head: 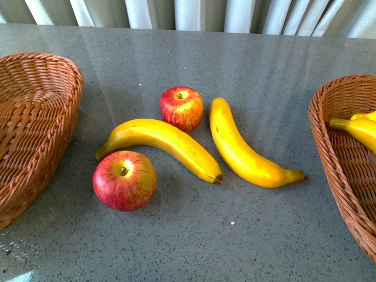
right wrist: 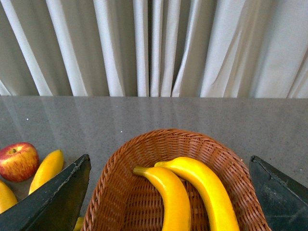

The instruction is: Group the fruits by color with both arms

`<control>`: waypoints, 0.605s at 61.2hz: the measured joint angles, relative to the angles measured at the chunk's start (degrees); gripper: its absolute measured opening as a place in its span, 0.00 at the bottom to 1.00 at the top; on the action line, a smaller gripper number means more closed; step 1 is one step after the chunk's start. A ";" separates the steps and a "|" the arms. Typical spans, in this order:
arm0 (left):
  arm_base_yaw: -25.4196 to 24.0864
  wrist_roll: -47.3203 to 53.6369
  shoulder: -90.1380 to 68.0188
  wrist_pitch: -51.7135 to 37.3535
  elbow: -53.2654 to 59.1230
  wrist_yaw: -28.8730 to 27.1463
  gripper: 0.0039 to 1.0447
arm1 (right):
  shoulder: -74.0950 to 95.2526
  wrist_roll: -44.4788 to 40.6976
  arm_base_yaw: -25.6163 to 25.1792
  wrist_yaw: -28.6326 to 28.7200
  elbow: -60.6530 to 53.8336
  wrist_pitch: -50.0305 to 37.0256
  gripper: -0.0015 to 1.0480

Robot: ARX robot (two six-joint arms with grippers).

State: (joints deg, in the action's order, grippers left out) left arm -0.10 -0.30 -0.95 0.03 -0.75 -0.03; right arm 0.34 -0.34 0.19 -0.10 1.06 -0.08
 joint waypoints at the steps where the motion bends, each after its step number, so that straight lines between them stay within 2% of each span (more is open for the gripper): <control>1: 0.00 0.00 0.00 0.00 0.00 0.00 0.91 | 0.00 0.00 0.00 -0.02 0.00 0.00 0.91; 37: 0.00 0.00 0.00 0.00 0.00 0.00 0.91 | 0.00 0.00 0.00 0.00 0.00 0.00 0.91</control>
State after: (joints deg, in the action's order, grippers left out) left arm -0.10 -0.30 -0.95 0.03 -0.75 -0.03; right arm 0.34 -0.34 0.19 -0.10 1.06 -0.08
